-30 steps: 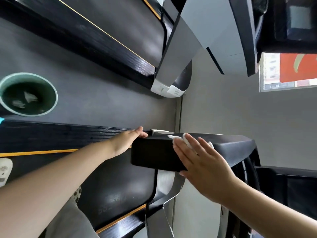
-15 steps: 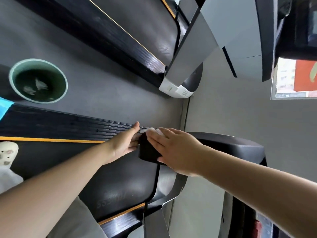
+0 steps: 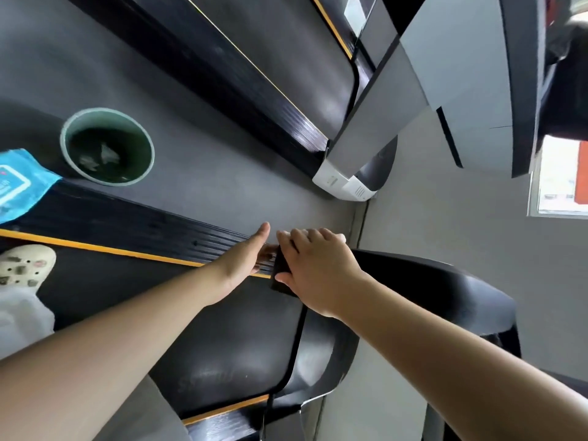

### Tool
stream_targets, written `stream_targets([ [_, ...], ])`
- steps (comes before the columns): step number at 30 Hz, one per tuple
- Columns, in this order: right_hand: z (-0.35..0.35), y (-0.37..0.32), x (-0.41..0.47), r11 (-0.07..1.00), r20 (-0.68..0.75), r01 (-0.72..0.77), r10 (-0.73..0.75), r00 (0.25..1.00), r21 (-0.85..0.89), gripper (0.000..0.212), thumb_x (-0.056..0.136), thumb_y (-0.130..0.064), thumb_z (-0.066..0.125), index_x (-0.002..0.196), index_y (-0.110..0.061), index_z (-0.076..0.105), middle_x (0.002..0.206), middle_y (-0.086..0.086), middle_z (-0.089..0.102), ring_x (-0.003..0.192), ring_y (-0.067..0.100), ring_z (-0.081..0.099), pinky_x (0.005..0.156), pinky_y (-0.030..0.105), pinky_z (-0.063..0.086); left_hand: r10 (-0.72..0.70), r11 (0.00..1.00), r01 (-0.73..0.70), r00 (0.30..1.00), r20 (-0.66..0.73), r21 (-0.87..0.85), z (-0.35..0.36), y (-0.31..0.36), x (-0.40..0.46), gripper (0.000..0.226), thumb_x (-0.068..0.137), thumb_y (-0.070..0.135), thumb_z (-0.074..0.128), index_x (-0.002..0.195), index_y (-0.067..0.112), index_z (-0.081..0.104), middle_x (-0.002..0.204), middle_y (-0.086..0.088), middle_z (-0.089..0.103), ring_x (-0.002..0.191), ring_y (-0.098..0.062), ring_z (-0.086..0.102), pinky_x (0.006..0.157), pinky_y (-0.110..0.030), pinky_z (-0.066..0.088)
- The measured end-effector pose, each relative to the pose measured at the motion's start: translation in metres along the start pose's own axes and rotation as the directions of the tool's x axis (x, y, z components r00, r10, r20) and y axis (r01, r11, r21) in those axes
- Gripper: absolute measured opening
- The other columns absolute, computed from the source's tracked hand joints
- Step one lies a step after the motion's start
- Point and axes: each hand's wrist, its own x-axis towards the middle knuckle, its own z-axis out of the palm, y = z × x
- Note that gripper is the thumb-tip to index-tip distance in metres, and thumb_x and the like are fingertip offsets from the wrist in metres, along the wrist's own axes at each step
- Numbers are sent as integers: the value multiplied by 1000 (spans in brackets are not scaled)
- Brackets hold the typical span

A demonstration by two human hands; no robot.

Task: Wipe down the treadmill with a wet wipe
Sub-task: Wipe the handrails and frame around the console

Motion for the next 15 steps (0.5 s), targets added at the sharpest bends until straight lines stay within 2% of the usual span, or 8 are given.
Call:
stream_targets([
  [2, 1, -3, 1, 1000, -46, -14, 13, 999, -26, 65, 100, -49, 24, 148, -7, 9, 144, 11, 35, 126, 30, 41, 97, 42, 35, 49, 999, -48, 998, -37, 19, 1, -1, 1, 53, 99, 47, 18, 143, 21, 31, 141, -1, 44, 127, -15, 43, 115, -42, 25],
  [4, 2, -8, 5, 999, -56, -37, 36, 998, -18, 64, 100, -47, 26, 147, -6, 13, 139, 12, 39, 121, 31, 44, 93, 46, 39, 126, 992, -124, 989, -77, 29, 3, -1, 1, 54, 99, 44, 18, 144, 16, 28, 144, -5, 41, 123, -13, 43, 115, -39, 24],
  [8, 8, -19, 3, 997, -109, -47, 40, 993, -63, 66, 100, -45, 31, 146, -2, 12, 142, 17, 33, 125, 33, 37, 101, 39, 30, 264, 964, -261, 960, -93, 42, 6, 2, -2, 50, 102, 36, 16, 141, 11, 35, 146, -6, 39, 132, -14, 38, 114, -33, 24],
  [10, 14, -20, -7, 993, -121, -15, 1, 993, -121, 68, 100, -46, 28, 147, -1, 8, 152, 22, 15, 136, 40, 19, 111, 44, 18, 333, 940, -327, 941, -53, 98, 7, 3, -5, 49, 101, 34, 16, 138, 11, 40, 143, -3, 43, 132, -12, 39, 111, -26, 27],
  [12, 21, -22, -18, 985, -102, 44, -62, 993, -166, 70, 101, -47, 24, 149, -3, -2, 156, 22, -8, 142, 43, -5, 115, 50, 0, 418, 883, -403, 908, -11, 242, 6, 1, -12, 49, 99, 43, 21, 132, 18, 47, 137, 5, 47, 127, -2, 40, 104, -13, 27],
  [14, 27, -21, -26, 979, -107, 84, -105, 989, -185, 70, 101, -47, 21, 149, -4, -7, 155, 20, -17, 140, 43, -17, 114, 50, -9, 515, 798, -482, 857, 7, 362, 5, 2, -21, 44, 95, 54, 26, 121, 30, 52, 129, 16, 51, 118, 11, 42, 96, -1, 26],
  [15, 26, -21, -30, 979, -114, 96, -117, 987, -178, 70, 101, -47, 21, 149, -4, -8, 155, 20, -19, 140, 43, -20, 113, 50, -11, 547, 774, -513, 837, 16, 372, 6, 2, -26, 42, 91, 55, 27, 116, 34, 54, 125, 19, 53, 115, 16, 43, 95, 0, 27],
])
